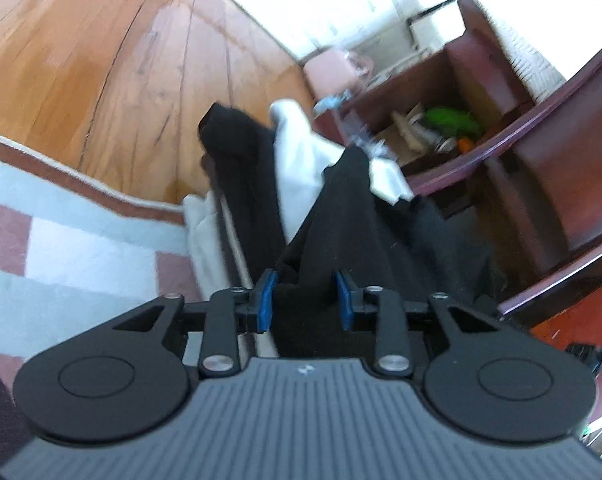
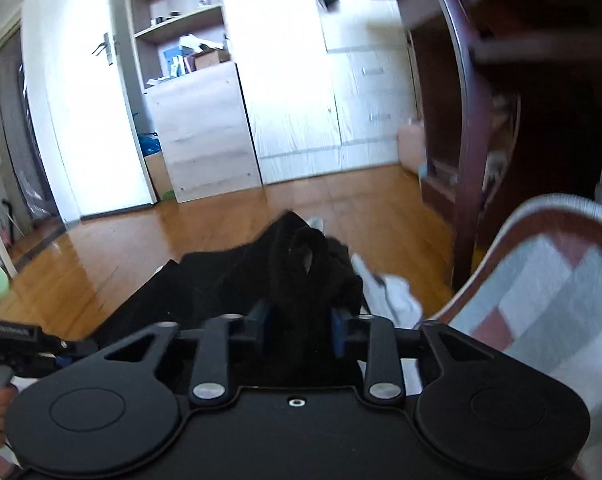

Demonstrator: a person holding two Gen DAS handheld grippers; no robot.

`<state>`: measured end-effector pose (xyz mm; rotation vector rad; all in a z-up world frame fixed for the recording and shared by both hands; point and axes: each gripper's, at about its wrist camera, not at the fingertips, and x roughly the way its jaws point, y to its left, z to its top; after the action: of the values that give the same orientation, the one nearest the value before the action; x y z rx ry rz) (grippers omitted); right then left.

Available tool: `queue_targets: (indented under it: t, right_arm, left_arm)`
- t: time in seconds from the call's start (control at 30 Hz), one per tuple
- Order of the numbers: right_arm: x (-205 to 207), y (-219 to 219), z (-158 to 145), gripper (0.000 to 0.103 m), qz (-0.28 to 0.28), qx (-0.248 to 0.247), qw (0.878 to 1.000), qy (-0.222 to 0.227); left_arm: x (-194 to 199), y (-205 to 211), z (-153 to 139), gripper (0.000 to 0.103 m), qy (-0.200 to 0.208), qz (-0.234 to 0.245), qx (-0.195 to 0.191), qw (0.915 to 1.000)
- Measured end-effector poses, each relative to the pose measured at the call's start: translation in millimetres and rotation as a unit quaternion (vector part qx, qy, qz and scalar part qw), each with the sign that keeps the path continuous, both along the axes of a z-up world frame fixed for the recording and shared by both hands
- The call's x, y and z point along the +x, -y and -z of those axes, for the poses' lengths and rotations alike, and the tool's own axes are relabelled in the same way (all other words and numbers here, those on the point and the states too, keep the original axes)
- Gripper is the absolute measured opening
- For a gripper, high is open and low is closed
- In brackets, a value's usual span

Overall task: Fold clothes
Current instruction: 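Lower the sweater onto the stack of folded clothes with both grippers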

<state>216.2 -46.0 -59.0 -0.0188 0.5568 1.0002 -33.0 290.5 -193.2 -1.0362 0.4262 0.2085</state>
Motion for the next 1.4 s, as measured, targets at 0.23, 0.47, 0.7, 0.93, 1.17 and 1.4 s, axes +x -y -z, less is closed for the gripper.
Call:
queue_targets:
  t: [0.23, 0.47, 0.7, 0.93, 1.17, 1.4]
  right_arm:
    - [8, -15, 16, 0.044, -0.01, -0.027, 1.0, 0.013]
    - [-60, -25, -29, 0.015, -0.031, -0.045, 0.98, 0.192]
    - [-83, -29, -79, 0.015, 0.03, 0.003, 0.979, 0.204]
    - [-60, -23, -1, 0.022, 0.198, -0.031, 0.978, -0.066]
    - [-75, -10, -2, 0.039, 0.232, -0.08, 0.969, 0.029]
    - [-69, -42, -41, 0.035, 0.01, -0.1, 0.983, 0.155]
  left_arm:
    - [11, 11, -2, 0.031, 0.022, 0.002, 0.021, 0.9995]
    - [19, 20, -49, 0.014, 0.037, -0.017, 0.118, 0.9922]
    - [68, -23, -129, 0.013, 0.053, 0.006, 0.197, 0.9789]
    - [148, -62, -114, 0.02, -0.146, -0.026, 0.313, 0.938]
    - [97, -45, -72, 0.031, -0.145, -0.028, 0.279, 0.9489]
    - [81, 17, -78, 0.058, -0.053, 0.052, 0.296, 0.9522]
